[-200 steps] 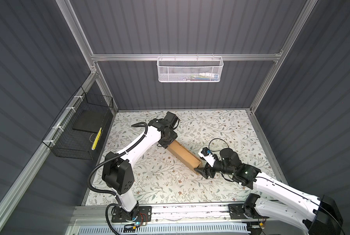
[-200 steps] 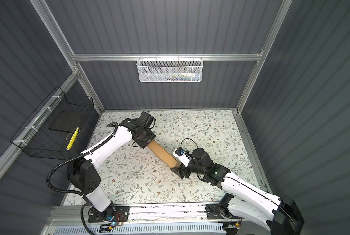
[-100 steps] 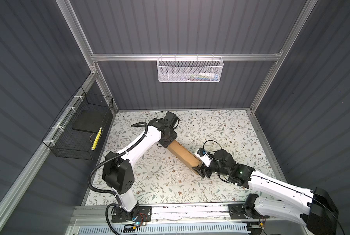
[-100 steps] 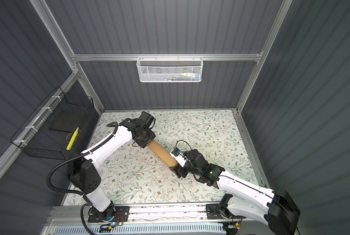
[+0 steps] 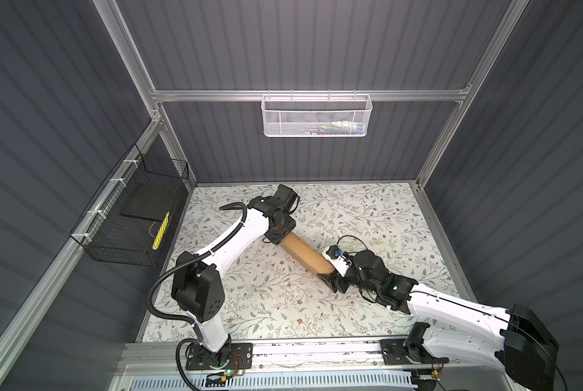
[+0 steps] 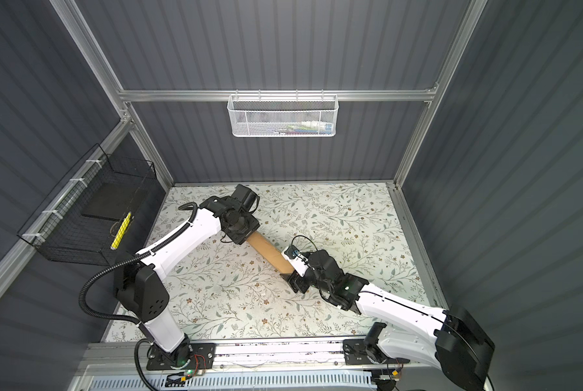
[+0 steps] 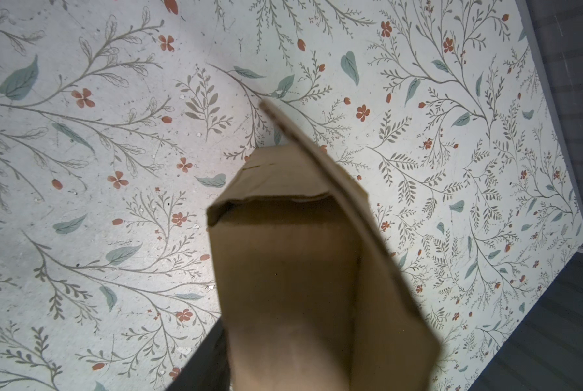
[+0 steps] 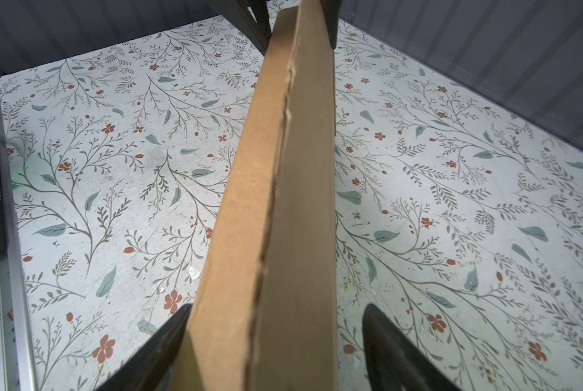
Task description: Fold the paper box
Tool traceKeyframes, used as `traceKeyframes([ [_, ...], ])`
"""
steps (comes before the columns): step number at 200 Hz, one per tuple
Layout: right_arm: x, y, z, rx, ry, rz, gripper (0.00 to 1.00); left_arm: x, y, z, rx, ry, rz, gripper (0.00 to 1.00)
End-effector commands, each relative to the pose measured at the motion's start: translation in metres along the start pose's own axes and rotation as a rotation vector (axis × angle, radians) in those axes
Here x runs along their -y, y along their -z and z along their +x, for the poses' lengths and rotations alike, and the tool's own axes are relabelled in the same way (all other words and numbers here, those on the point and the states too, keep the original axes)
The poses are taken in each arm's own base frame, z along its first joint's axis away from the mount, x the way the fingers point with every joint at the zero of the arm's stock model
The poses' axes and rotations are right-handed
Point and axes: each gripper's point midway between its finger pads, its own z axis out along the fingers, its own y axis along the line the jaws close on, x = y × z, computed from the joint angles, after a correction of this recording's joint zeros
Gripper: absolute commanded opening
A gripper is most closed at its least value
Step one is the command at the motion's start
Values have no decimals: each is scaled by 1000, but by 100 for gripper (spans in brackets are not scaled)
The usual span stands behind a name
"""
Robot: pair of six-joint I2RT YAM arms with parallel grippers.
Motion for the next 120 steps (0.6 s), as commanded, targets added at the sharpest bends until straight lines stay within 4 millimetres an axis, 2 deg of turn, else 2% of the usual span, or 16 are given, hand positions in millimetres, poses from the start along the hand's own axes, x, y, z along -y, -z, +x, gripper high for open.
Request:
traceKeyframes([
  [1,12,-2,-3,29,28,70,77,-2,2,7,-15,-42,-27,51],
  [71,18,-3,4,8,88,103,62,0,4,6,-8,-48,-21,52],
  [115,19,-1,2,24,101,107,56,5,8,3,0,-65,-6,63],
  [120,19,0,1,26,101,108,55,0,8,5,-6,-70,-28,64],
])
